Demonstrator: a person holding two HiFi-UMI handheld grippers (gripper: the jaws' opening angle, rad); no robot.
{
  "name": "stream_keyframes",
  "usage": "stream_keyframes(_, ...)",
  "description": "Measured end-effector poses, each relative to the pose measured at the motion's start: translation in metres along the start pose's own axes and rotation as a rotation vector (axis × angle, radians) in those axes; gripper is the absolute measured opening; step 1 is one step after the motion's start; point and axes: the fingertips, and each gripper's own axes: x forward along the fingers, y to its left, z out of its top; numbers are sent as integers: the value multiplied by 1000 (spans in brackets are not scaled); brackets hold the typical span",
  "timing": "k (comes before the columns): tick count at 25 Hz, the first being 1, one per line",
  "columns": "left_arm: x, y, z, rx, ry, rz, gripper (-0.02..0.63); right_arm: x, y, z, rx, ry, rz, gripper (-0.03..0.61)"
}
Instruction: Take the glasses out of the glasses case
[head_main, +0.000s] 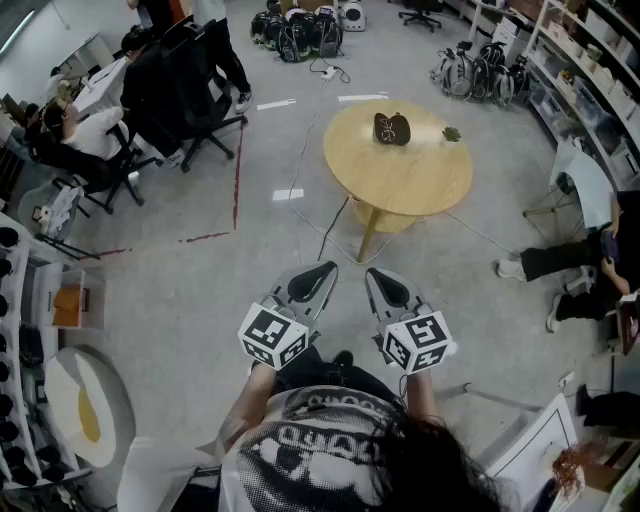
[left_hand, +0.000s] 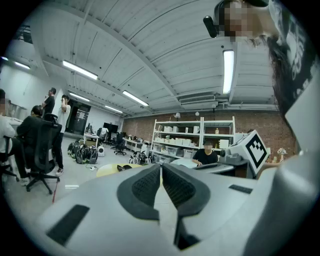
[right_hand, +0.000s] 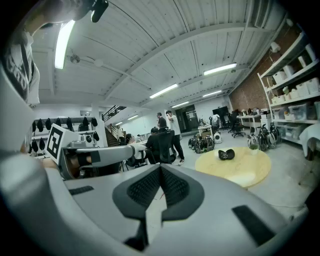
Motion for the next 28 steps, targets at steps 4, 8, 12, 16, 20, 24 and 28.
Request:
stream_keyframes(4,2,3,-1,-1,3,11,21,1,-3,2,24,-16,4,-5)
stream_keyframes(8,1,4,-4,-2,10,18,21,-1,-2,-1,30,-17,6,-3)
stream_keyframes(12,1,7,-9,-6,25,15,21,0,-7,-5,48,-16,-3,-3)
stream_keyframes(16,5,8,-12,-11,41,2,21,-2,-13,-5,78,-26,-17,-3)
stream_keyframes(20,19,12,-13,-15,46,-11,21,-1,-25,-7,97,-20,-36,-3)
stream_keyframes(24,32,14,-17,-21,64,-31,21,6,-34,-13,130,-13,-38,-3)
stream_keyframes(28,59,26,-15,-16,65,-31,21,26,-59,-4,129,-6,-29,-3)
